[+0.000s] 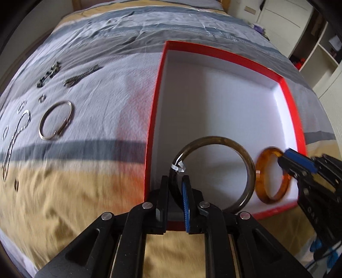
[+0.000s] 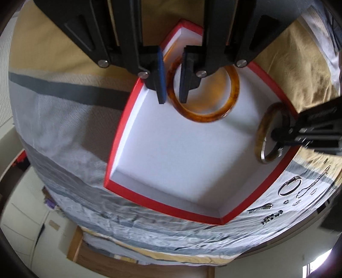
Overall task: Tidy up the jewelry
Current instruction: 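Carry both bangles into the red box and lower them onto its floor, then open both tools to release the bangles and withdraw from the box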
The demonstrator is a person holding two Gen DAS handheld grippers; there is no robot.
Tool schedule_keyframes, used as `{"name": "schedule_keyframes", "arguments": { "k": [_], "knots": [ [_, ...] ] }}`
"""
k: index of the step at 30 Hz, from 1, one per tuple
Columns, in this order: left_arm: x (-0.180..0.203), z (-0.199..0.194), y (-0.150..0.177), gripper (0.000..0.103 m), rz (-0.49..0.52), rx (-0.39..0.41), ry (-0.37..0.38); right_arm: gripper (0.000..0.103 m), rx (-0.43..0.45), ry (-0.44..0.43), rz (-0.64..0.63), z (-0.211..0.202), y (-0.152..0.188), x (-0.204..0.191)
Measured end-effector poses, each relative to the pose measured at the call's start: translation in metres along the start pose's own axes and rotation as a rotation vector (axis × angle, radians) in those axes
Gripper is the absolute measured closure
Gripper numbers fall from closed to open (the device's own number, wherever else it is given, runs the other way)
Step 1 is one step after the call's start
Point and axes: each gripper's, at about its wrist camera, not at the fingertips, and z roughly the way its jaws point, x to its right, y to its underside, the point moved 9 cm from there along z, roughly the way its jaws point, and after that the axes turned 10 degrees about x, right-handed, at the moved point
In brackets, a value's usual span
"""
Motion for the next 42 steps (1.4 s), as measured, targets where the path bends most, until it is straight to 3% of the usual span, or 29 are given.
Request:
{"name": "schedule_keyframes", "arguments": {
  "k": [6, 13, 19, 21, 25, 31, 42],
  "knots": [
    [-0.003, -0.005, 0.001, 0.088, -0.013, 0.002, 0.003, 0.091, -0.016, -0.040, -0.029, -0.005, -0.004, -0.005],
    [-0.001, 0.005, -0.006, 0.086, 0.043, 0.002, -0.044, 0.087, 0.048, -0.013, 0.029, -0.046, -0.004, -0.003],
    [0.009, -0.016, -0.015, 0.061, 0.040, 0.053, 0.041, 0.079, 0.117, 0.042, 0.115, -0.099, 0.005, 0.004],
    [0.009, -0.035, -0.024, 0.045, 0.038, 0.095, 0.047, 0.079, 0.130, 0.057, 0.143, -0.112, 0.008, 0.007],
    [0.002, -0.078, -0.029, 0.043, 0.043, 0.170, 0.070, 0.079, 0.156, 0.084, 0.196, -0.141, 0.013, 0.003],
    [-0.040, -0.141, -0.017, 0.043, 0.090, 0.279, 0.037, 0.079, 0.210, 0.087, 0.228, -0.178, 0.005, -0.025],
    [-0.169, -0.217, 0.036, 0.043, 0.073, 0.339, -0.058, 0.079, 0.313, 0.033, 0.199, -0.228, -0.020, -0.126]
  ]
}}
